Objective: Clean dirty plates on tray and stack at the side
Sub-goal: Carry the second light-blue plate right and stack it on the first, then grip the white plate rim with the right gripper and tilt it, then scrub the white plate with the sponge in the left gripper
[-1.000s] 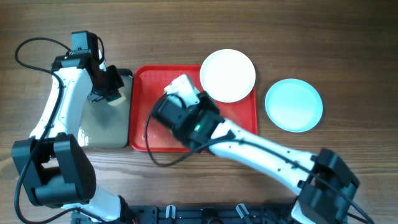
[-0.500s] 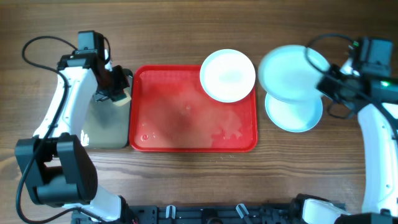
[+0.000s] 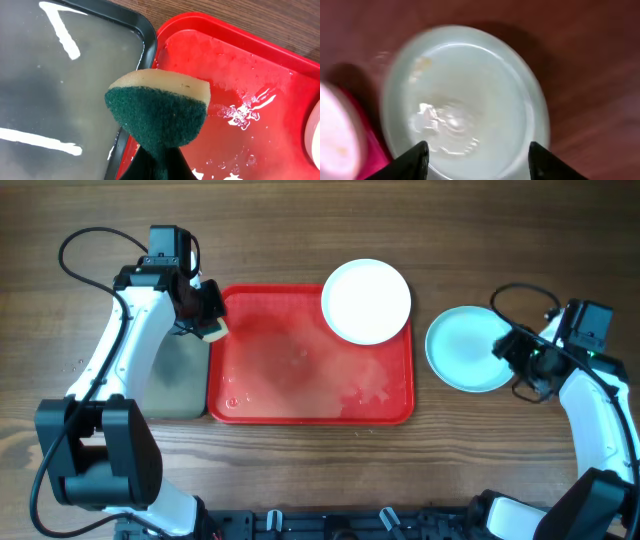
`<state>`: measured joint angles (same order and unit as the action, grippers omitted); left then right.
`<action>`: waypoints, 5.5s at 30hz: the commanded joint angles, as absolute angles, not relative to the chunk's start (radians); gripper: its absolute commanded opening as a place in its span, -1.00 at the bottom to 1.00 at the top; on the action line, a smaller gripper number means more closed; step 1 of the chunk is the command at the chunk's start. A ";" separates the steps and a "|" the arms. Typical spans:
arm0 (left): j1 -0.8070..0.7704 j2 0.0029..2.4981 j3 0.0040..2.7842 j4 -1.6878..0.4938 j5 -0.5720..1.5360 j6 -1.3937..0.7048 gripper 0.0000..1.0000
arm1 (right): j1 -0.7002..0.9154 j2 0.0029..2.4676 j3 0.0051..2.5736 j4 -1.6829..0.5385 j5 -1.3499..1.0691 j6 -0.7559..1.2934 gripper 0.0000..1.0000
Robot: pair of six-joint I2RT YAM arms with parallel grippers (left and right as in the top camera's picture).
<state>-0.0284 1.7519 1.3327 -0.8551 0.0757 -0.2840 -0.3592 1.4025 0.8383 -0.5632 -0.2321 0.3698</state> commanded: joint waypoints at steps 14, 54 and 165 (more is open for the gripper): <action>-0.034 1.747 1.341 -0.846 0.081 -0.323 -0.92 | 0.285 1.983 1.401 -0.670 -0.159 0.629 -0.04; -0.034 1.747 1.341 -0.841 0.081 -0.323 -0.92 | 0.307 2.039 1.360 -0.924 -0.216 0.416 -0.36; -0.329 2.069 1.395 -0.812 0.556 0.129 -0.92 | 0.442 2.154 1.360 -0.618 -0.623 0.458 -0.92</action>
<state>-0.3202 2.0464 1.3792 -0.8059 0.4561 0.0223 0.4305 2.1265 1.3727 -0.6220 -0.5980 0.4839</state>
